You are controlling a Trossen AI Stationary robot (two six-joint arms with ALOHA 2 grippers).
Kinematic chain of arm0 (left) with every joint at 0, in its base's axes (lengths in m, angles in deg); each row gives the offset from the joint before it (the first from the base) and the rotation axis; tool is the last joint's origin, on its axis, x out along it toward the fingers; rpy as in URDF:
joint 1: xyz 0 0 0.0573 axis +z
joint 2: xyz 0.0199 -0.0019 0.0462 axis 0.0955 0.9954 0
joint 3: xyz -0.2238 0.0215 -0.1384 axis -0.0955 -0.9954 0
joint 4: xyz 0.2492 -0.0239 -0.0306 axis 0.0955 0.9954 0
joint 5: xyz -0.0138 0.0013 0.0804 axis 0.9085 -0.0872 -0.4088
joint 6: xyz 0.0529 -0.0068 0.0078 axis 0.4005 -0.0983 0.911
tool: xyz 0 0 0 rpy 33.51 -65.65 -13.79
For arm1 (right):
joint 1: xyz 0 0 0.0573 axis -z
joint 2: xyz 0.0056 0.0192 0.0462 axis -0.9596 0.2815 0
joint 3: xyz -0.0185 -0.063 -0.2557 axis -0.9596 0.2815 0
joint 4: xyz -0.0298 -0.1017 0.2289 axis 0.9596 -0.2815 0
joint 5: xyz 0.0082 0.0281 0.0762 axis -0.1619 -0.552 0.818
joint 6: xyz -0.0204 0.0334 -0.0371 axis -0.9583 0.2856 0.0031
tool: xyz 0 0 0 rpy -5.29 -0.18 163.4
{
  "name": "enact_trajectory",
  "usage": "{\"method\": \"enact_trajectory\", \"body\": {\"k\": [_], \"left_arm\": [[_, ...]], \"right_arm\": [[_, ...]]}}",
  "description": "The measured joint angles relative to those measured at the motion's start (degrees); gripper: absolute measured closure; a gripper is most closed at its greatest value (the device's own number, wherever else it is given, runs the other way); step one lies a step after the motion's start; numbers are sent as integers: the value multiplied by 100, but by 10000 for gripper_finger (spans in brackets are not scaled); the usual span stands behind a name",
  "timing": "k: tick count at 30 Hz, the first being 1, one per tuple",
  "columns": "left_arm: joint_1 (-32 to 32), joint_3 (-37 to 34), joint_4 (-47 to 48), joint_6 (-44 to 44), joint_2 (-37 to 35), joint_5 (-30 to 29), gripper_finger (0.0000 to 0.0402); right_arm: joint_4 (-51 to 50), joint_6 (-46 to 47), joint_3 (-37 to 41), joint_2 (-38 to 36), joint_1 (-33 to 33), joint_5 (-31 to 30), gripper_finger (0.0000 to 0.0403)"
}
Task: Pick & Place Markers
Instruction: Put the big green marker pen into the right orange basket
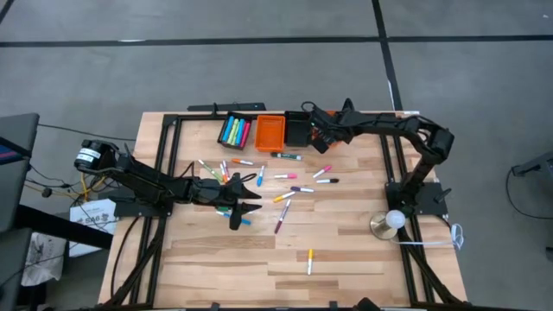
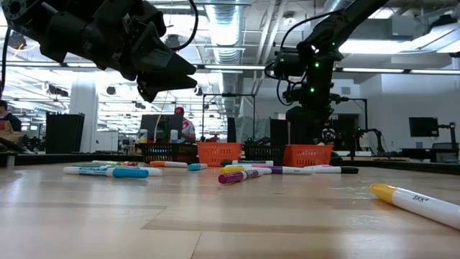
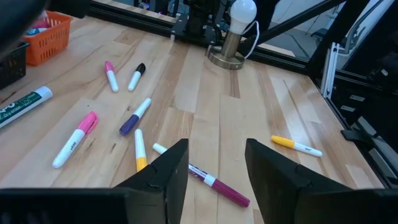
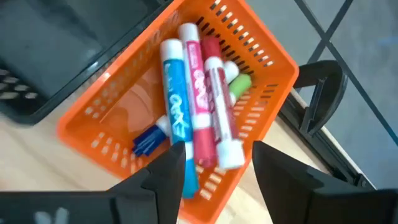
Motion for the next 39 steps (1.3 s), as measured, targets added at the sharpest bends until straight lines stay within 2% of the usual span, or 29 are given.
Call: {"method": "enact_trajectory", "body": {"k": [11, 14, 17, 22, 25, 31, 35, 39], "left_arm": [[2, 0, 0, 4, 0, 0, 247], [2, 0, 0, 18, 0, 1, 247], [2, 0, 0, 75, 0, 0, 247], [2, 0, -2, 236, 1, 0, 247], [2, 0, -2, 241, 1, 0, 247], [4, 0, -8, 651, 1, -2, 247], [101, 0, -48, 1032, 0, -47, 247], [395, 0, -117, 1258, 2, -153, 247]], "right_arm": [[84, -248, 0, -751, -980, 9, 270], [311, -537, 0, -1020, -1291, 36, 281], [955, -804, 98, -1219, -1543, 204, 288], [2751, -1114, 948, -1440, -1739, 1412, 296], [3685, -1276, 1592, -1563, -1770, 1856, 296], [4860, -1627, 2548, -1928, -1799, 1840, 295], [4678, -2148, 2689, -2101, -1875, 1839, 295], [4534, -3224, 2688, -2157, -1992, 1831, 295]]}}
